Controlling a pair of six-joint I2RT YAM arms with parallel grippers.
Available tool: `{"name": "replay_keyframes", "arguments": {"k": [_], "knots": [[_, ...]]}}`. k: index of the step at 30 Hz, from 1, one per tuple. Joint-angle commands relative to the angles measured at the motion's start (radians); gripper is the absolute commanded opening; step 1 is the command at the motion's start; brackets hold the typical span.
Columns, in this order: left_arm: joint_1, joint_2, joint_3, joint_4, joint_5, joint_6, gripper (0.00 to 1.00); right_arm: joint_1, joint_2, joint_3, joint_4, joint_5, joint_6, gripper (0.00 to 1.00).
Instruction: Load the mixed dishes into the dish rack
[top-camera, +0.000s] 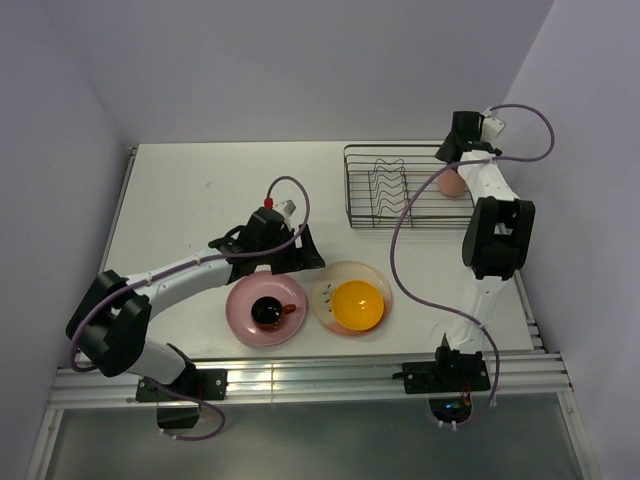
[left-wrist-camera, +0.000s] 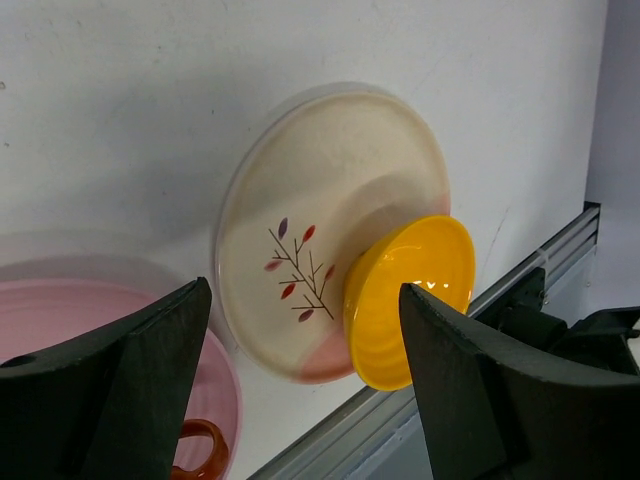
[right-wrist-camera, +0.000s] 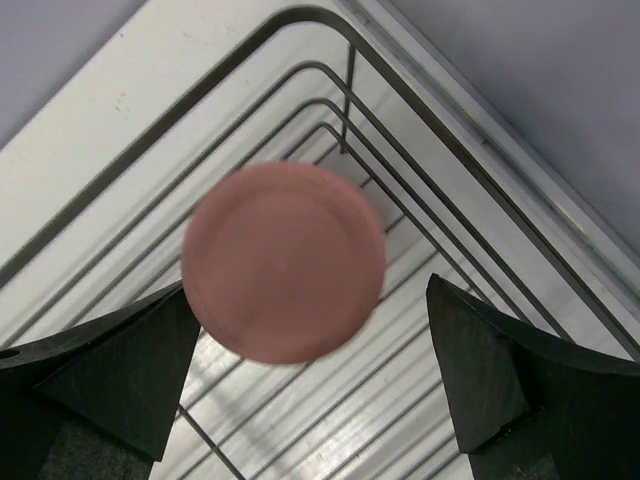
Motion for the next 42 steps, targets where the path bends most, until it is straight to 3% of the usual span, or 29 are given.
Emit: {"name": "replay_keyframes", "arguments": {"k": [1, 7, 16, 27, 33, 40, 42], "knots": [[-0.026, 0.014, 0.040, -0.006, -0.039, 0.028, 0.82, 0.002, -0.125, -0.034, 0.016, 0.022, 0.010, 0.99], [-0.074, 0.037, 0.051, -0.012, -0.045, 0.028, 0.80, 0.008, -0.268, -0.121, 0.034, 0.010, 0.028, 1.00], [-0.155, 0.097, 0.081, -0.026, -0.063, 0.017, 0.75, 0.019, -0.292, -0.101, -0.027, -0.001, 0.034, 1.00], [-0.229, 0.167, 0.084, -0.025, -0.094, -0.019, 0.69, 0.228, -0.719, -0.490, 0.022, 0.012, 0.065, 1.00], [-0.278, 0.220, 0.112, -0.023, -0.109, -0.049, 0.61, 0.366, -0.953, -0.652, -0.041, 0.018, 0.099, 1.00], [-0.313, 0.259, 0.110, -0.014, -0.143, -0.082, 0.37, 0.430, -1.185, -0.759, -0.122, -0.140, 0.123, 0.99], [-0.313, 0.267, 0.107, -0.003, -0.143, -0.090, 0.35, 0.435, -1.240, -0.781, -0.140, -0.198, 0.111, 0.99]]}}
